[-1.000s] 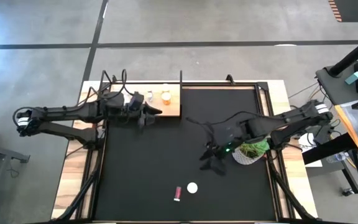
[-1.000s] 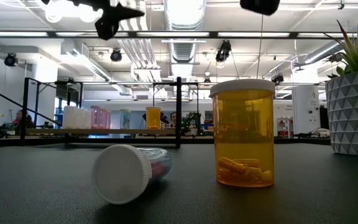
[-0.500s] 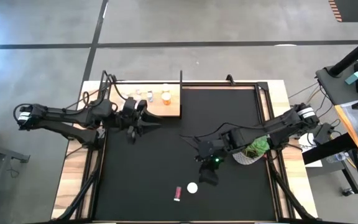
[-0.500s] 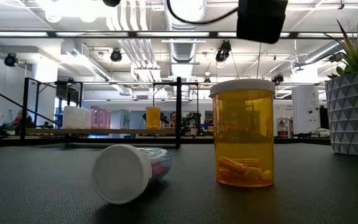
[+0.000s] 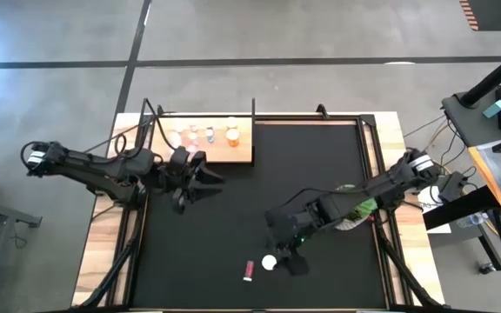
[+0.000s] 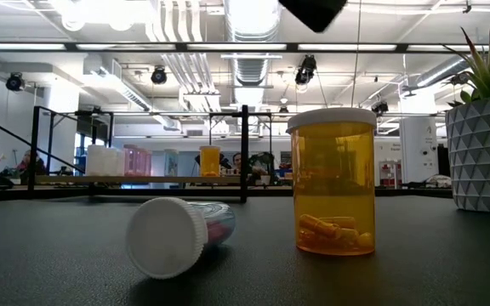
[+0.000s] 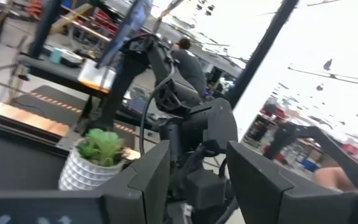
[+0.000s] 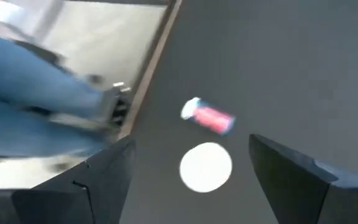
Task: Pick and place medicine bottles onto shelf by color
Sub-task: Put the orange capsule bottle into the shelf
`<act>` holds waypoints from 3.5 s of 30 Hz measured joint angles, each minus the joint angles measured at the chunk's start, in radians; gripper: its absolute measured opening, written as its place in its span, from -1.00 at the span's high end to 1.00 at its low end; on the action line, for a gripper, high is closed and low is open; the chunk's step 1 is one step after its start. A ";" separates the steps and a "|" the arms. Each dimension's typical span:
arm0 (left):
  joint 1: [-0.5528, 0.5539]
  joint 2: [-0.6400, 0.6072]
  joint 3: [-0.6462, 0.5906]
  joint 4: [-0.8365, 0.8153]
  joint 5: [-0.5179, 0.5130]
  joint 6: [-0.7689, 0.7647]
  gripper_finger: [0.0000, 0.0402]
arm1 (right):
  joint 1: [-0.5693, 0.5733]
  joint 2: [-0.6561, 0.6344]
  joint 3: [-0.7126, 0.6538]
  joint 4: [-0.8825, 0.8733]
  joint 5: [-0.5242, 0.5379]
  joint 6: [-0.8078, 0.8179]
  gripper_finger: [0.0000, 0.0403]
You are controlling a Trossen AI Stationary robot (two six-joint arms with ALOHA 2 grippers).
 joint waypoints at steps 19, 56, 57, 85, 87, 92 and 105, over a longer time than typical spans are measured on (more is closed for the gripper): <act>-0.121 0.000 -0.003 0.004 -0.045 0.003 0.29 | 0.124 0.117 -0.003 0.039 0.286 -0.165 -0.50; -0.187 0.000 -0.032 0.003 -0.155 0.003 0.29 | 0.135 0.259 -0.006 0.038 0.292 -0.127 -0.48; -0.186 0.000 -0.032 0.003 -0.155 0.003 0.29 | 0.135 0.259 -0.006 0.032 0.292 -0.118 -0.46; -0.186 0.000 -0.032 0.003 -0.175 0.003 0.29 | -0.050 0.210 -0.001 -0.014 0.284 -0.121 -0.03; -0.186 0.000 -0.032 0.003 -0.175 0.003 0.29 | -0.100 0.208 -0.001 -0.010 0.284 -0.113 -0.03; -0.186 0.000 -0.031 0.003 -0.175 0.032 0.29 | -0.231 0.207 -0.001 0.061 0.285 -0.041 -0.05; -0.100 -0.078 -0.019 0.001 -0.179 0.249 0.29 | -0.439 0.212 -0.007 0.173 0.313 0.203 -0.05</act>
